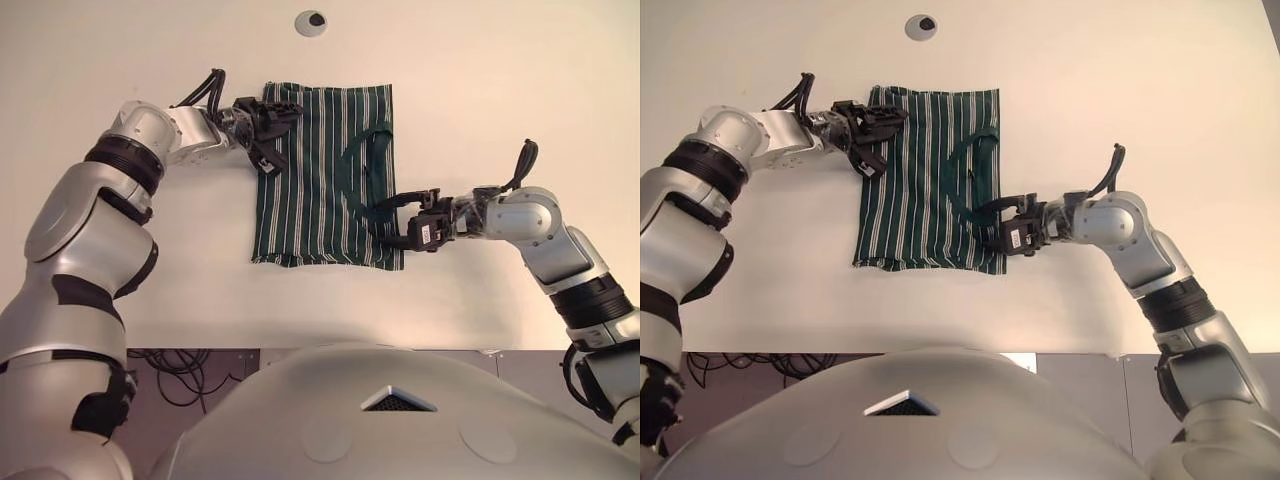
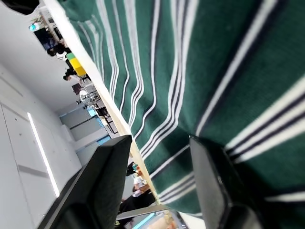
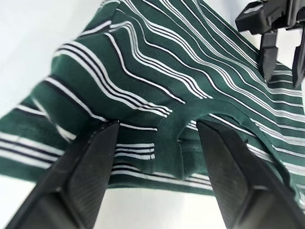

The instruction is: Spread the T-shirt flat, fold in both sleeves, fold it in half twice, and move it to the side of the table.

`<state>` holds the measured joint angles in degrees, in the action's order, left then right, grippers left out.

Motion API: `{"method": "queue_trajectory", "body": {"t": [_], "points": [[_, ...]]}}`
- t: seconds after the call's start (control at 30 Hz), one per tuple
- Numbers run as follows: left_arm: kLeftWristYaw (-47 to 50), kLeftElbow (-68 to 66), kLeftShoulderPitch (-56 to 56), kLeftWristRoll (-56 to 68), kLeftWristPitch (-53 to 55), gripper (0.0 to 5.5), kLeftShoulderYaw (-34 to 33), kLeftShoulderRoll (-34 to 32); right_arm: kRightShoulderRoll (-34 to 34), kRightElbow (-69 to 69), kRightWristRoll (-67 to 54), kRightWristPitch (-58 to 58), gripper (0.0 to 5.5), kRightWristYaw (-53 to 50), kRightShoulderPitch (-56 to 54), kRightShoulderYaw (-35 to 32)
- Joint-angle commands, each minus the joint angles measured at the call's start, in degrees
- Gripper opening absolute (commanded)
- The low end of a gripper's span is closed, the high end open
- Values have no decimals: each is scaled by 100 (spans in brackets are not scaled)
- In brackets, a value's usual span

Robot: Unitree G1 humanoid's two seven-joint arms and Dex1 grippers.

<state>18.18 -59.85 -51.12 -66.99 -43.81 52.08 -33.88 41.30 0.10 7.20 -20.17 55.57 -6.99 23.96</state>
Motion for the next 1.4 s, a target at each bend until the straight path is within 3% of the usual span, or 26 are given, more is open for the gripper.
{"method": "queue_trajectory", "body": {"t": [0.03,0.13,0.23,0.33,0.43,0.63,0.77,0.97,1.23,1.4], "points": [[-222,255,279,1148,-824,220,-791,-514,353,-335,-248,228,299,-50,271,-542],[-1171,1436,1105,3243,-1642,220,-1616,-1450,446,-816,-1341,419,299,24,687,-1283],[-2376,2978,2434,5356,-1624,220,-1622,-2566,637,-948,-2592,782,299,465,1430,-1978],[-3186,3756,3658,5991,-1530,220,-1408,-3385,828,-686,-2637,618,299,632,2194,-2464],[-3887,4117,4690,6013,-1343,263,-1381,-3833,953,-538,-2381,311,301,662,2855,-2815],[-4428,4715,5568,5330,-844,317,-1734,-3678,635,-490,-1018,-1130,361,261,3004,-2413],[-4365,4643,5717,4758,-851,317,-1909,-3234,243,-57,141,-1886,361,-284,2597,-1729],[-4303,4425,5668,4177,-976,317,-2056,-2677,36,521,741,-2181,361,-617,2124,-946],[-4483,4143,5524,3953,-1127,163,-1955,-2260,-78,1036,1234,-2197,201,-1063,1444,-253],[-4631,4044,5418,3888,-1227,102,-1910,-2159,-28,1198,1418,-2148,118,-1335,1243,-36]]}}
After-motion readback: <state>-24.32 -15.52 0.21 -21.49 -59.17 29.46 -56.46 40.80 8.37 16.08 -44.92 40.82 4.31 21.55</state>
